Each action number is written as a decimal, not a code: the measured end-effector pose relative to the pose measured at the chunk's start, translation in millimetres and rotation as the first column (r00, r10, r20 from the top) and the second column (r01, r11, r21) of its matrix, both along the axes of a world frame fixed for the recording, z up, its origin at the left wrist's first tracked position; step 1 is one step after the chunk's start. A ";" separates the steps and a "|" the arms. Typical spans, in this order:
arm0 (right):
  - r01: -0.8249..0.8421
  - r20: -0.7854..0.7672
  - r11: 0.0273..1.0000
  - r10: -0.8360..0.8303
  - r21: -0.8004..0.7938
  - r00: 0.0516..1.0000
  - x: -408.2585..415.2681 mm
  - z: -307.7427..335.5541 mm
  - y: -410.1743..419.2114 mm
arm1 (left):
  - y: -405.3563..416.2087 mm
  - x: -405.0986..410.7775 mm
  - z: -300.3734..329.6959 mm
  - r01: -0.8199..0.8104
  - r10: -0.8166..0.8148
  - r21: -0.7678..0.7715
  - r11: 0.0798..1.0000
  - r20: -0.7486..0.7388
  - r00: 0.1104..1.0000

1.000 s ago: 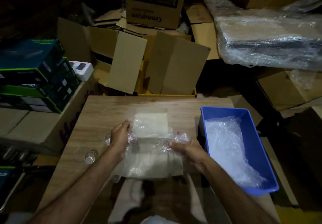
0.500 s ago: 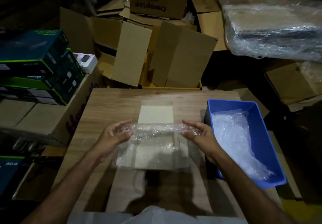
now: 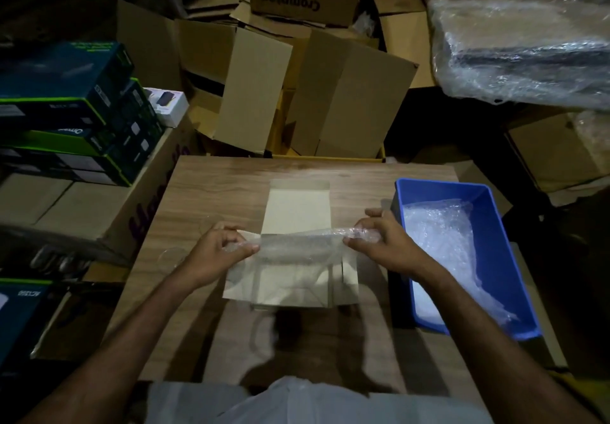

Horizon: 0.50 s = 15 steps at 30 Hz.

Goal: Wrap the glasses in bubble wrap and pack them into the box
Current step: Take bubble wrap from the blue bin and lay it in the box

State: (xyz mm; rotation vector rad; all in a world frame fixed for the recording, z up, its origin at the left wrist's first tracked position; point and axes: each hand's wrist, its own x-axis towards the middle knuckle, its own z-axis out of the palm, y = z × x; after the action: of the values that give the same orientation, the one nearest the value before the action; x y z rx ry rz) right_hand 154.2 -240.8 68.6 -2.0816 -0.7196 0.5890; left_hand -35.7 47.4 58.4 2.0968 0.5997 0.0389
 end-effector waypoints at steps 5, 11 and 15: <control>-0.098 -0.286 0.971 0.160 0.219 0.945 5.0 27.6 1.7 | 7.9 -7.5 39.0 0.405 -0.476 -0.346 0.846 -0.151 0.866; -0.004 -0.423 0.965 0.119 0.263 0.898 2.6 43.0 33.0 | -50.6 37.2 57.2 0.399 -0.491 -0.464 0.791 -0.090 0.867; 0.347 -0.881 0.841 0.275 0.414 0.385 -10.4 8.9 22.2 | -57.9 34.8 42.1 0.201 -0.216 -0.509 0.837 0.030 0.976</control>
State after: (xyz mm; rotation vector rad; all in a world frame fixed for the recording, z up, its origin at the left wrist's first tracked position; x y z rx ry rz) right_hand 143.9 -218.6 77.5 -0.9034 -0.0884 1.2209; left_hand -0.9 -10.6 100.5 1.6294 0.3428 -0.2525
